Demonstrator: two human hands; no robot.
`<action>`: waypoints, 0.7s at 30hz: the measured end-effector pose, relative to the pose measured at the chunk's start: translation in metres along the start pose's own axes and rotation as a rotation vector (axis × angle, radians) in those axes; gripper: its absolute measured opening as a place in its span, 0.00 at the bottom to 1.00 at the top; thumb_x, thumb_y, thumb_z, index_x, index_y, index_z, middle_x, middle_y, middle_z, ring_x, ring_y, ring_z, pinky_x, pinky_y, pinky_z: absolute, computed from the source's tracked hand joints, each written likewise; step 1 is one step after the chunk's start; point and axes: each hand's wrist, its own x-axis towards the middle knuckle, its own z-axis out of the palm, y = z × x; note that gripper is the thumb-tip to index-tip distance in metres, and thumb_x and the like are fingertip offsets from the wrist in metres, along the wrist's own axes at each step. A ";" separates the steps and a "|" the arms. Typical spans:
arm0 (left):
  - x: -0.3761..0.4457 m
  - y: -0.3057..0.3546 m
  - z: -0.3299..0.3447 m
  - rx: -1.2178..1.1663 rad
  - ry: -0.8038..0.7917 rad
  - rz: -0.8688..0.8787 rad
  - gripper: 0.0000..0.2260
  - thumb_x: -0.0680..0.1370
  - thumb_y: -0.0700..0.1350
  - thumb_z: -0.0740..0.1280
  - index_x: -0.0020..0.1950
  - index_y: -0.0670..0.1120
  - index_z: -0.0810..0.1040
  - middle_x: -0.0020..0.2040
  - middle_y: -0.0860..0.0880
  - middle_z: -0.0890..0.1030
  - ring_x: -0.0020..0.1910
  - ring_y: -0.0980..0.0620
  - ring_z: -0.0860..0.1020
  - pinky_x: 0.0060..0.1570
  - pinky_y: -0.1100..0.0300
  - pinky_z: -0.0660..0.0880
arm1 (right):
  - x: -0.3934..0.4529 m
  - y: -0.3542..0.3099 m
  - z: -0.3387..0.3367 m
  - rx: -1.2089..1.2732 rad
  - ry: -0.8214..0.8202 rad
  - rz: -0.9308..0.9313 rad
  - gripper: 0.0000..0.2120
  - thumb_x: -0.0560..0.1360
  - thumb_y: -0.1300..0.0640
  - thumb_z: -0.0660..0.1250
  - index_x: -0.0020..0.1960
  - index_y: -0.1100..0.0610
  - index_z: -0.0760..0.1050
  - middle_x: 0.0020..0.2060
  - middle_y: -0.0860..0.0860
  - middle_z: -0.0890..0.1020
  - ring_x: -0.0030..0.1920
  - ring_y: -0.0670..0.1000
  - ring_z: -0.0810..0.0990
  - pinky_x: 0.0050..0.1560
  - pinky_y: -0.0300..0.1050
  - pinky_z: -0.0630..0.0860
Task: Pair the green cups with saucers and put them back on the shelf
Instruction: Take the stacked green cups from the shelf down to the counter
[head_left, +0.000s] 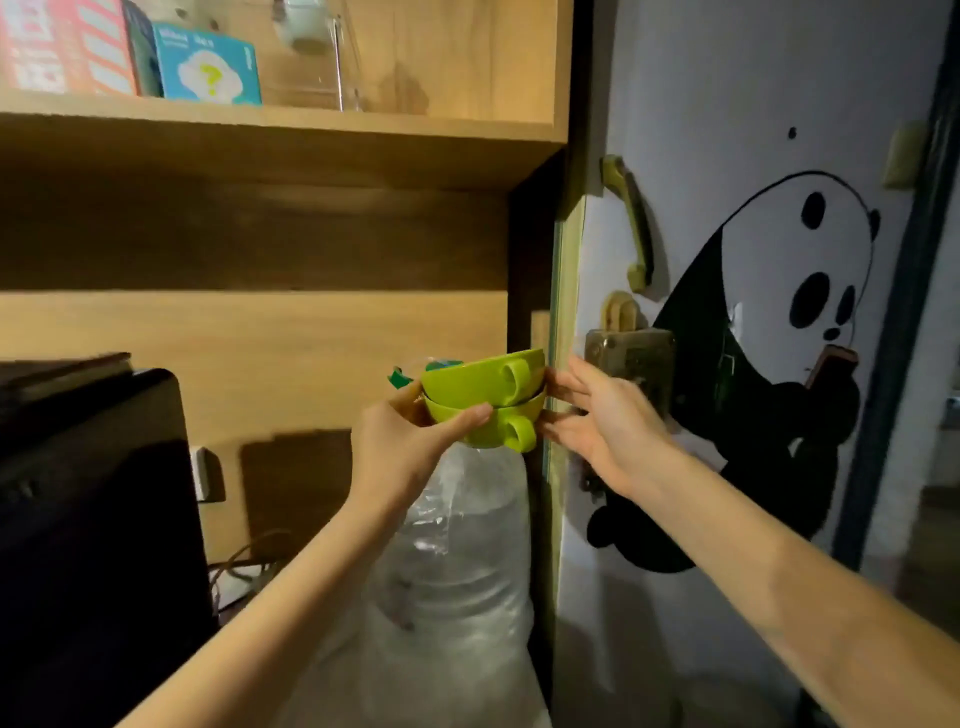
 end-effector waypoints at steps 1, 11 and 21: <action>-0.012 -0.014 0.000 0.043 0.019 -0.004 0.15 0.62 0.47 0.77 0.47 0.54 0.80 0.44 0.52 0.85 0.43 0.59 0.83 0.42 0.68 0.77 | -0.003 0.015 -0.007 -0.003 0.024 0.015 0.15 0.80 0.54 0.56 0.57 0.64 0.73 0.42 0.52 0.79 0.48 0.55 0.79 0.52 0.50 0.76; -0.124 -0.126 0.003 0.058 0.052 -0.166 0.30 0.61 0.41 0.78 0.61 0.53 0.73 0.53 0.54 0.81 0.53 0.61 0.79 0.54 0.66 0.76 | -0.050 0.149 -0.059 0.004 0.147 0.206 0.10 0.75 0.58 0.65 0.53 0.61 0.77 0.43 0.55 0.81 0.45 0.52 0.81 0.52 0.49 0.76; -0.213 -0.203 -0.003 0.223 -0.014 -0.387 0.36 0.57 0.48 0.80 0.63 0.54 0.71 0.54 0.55 0.80 0.50 0.71 0.77 0.53 0.70 0.73 | -0.092 0.260 -0.102 0.067 0.240 0.395 0.07 0.74 0.64 0.64 0.52 0.60 0.76 0.40 0.57 0.80 0.39 0.52 0.80 0.37 0.43 0.80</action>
